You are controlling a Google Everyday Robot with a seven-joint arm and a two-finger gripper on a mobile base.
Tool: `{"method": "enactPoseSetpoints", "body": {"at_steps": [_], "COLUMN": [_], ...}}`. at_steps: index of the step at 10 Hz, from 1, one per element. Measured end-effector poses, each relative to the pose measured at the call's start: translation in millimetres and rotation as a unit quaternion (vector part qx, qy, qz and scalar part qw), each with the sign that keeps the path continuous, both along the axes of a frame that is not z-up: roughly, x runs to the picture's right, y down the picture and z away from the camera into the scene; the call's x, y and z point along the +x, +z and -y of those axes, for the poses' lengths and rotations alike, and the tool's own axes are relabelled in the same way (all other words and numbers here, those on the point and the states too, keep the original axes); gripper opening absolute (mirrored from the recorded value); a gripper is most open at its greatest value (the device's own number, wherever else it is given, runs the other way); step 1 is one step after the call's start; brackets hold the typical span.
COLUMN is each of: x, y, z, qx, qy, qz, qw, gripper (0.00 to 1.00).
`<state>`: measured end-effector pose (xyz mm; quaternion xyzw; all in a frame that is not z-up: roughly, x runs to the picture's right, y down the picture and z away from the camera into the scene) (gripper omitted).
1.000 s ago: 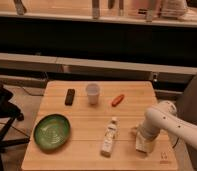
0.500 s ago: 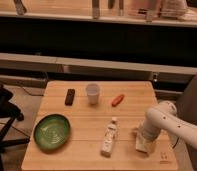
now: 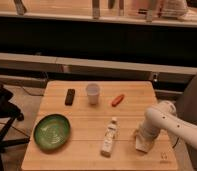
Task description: Place the white sponge in the ceramic cup
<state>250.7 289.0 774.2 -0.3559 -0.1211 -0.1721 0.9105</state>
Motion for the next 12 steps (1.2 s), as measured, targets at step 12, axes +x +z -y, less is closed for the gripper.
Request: {"method": "enactPoseSetpoints", "body": {"at_steps": [12], "x": [-7], "y": [-10.9], "z": [34], "qx": [0.011], "qy": [-0.006], "qz": [0.0], "qw": [0.9999], "gripper": [0.15]}}
